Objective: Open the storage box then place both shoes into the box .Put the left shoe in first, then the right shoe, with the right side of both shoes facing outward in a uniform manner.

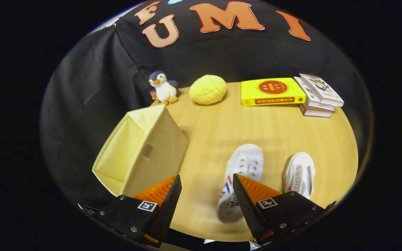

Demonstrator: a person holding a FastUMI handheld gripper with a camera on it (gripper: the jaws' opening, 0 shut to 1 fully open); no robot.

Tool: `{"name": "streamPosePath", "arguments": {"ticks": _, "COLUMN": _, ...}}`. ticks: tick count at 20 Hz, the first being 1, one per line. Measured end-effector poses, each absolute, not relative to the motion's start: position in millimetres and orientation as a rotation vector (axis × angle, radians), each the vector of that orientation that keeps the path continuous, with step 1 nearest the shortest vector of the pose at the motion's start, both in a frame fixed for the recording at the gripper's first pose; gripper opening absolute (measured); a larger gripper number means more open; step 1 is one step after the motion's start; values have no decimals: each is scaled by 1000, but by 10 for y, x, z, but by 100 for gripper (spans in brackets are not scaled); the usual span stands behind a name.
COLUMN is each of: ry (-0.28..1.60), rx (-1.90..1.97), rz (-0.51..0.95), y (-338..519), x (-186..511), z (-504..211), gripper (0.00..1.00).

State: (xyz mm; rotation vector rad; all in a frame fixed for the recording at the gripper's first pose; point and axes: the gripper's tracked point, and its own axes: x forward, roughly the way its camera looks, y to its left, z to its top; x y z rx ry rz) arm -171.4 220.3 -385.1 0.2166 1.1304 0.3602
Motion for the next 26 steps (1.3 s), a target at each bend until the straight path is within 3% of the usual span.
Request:
{"name": "streamPosePath", "arguments": {"ticks": 9, "ry": 1229, "rx": 67, "rz": 305, "y": 1726, "x": -2072, "z": -4457, "gripper": 78}}
{"name": "streamPosePath", "arguments": {"ticks": 15, "ry": 1271, "rx": -25, "rz": 266, "y": 1660, "x": -2045, "z": -4711, "gripper": 58}}
{"name": "streamPosePath", "arguments": {"ticks": 21, "ry": 1147, "rx": -41, "rz": 255, "y": 1819, "x": -1906, "z": -4818, "gripper": 31}}
{"name": "streamPosePath", "arguments": {"ticks": 26, "ry": 1055, "rx": -44, "rz": 157, "y": 1717, "x": -1734, "z": -4850, "gripper": 21}}
